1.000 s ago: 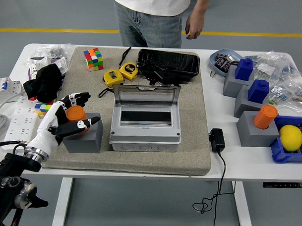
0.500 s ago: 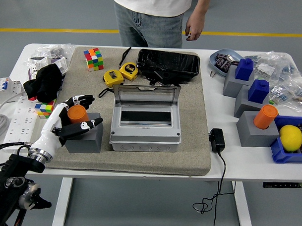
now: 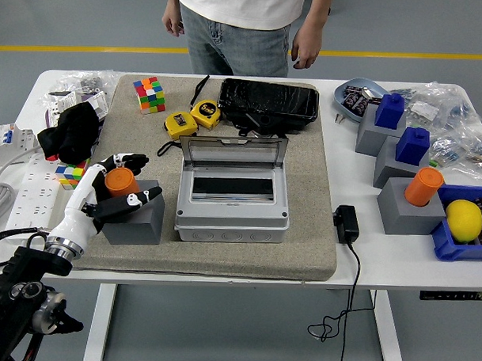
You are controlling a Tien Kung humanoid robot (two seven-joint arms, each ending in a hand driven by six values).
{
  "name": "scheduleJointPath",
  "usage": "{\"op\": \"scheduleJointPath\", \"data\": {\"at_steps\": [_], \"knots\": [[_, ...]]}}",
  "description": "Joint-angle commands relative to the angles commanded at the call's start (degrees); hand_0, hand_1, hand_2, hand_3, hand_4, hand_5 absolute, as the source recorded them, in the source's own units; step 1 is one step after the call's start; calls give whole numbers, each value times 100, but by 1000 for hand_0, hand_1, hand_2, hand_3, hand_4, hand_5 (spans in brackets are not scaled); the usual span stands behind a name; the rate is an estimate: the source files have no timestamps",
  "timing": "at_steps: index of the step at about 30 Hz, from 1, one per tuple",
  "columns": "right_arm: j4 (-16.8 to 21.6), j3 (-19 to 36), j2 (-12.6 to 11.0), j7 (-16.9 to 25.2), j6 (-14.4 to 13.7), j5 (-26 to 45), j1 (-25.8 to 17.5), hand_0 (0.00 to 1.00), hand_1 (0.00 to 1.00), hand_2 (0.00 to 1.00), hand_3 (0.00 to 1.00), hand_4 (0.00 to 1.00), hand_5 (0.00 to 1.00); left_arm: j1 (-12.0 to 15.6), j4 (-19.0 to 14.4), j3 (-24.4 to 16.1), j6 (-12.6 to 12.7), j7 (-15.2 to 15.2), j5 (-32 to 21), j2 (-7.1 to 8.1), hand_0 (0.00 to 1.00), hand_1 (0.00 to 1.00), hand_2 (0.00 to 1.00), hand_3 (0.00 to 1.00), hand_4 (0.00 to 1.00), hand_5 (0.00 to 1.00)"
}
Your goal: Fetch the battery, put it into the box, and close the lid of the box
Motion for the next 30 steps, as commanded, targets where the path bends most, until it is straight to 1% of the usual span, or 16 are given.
{"op": "scheduleJointPath", "data": {"at_steps": [4, 5, 10, 11, 16, 17, 22, 23, 28, 29, 30], "knots": [[-2, 3, 3, -1, -1, 1, 0, 804, 778, 752, 777, 998, 998, 1, -5, 8, 11, 1, -12, -1, 765, 761, 657, 568, 998, 2], [-2, 4, 3, -1, -2, 1, 0, 803, 778, 752, 777, 998, 998, -1, -4, 7, 13, 1, -17, -2, 691, 701, 560, 506, 998, 2], [-1, 5, 4, -3, -1, -1, 9, 803, 778, 752, 777, 998, 998, -11, -3, 1, 50, -1, -34, -3, 691, 701, 560, 506, 998, 2], [-2, 7, 5, -2, -1, -1, 13, 801, 778, 751, 775, 998, 998, -16, -5, 6, 62, 0, -41, -3, 577, 618, 488, 453, 998, 2], [-2, 10, 5, -2, -2, 3, 16, 801, 778, 751, 775, 998, 998, -25, -11, 22, 103, 13, -36, -4, 577, 618, 488, 453, 998, 2], [-1, 10, 4, -2, -1, 2, 17, 802, 778, 751, 776, 998, 998, -25, -12, 25, 106, 13, -44, -5, 362, 500, 416, 363, 998, 2], [-2, 4, 4, -4, -3, 6, 14, 802, 778, 751, 776, 998, 998, -22, -18, 36, 144, 14, -53, -5, 362, 500, 416, 363, 998, 2], [-2, 6, 5, -4, -3, 4, 14, 804, 777, 751, 776, 998, 998, -21, -21, 38, 150, 15, -53, -5, 259, 372, 332, 259, 998, 2], [-1, 0, 3, -4, -3, 5, 18, 804, 777, 751, 776, 998, 998, -28, -24, 40, 178, 18, -38, -10, 259, 372, 332, 259, 998, 2], [-1, 4, 3, -4, -3, 4, 19, 804, 776, 751, 776, 998, 998, -27, -28, 44, 188, 19, -25, -9, 220, 279, 242, 190, 998, 2], [-1, 6, 2, -4, -3, 3, 20, 804, 776, 751, 776, 998, 998, -27, -29, 47, 195, 19, -18, -9, 220, 279, 242, 190, 998, 2]]}}
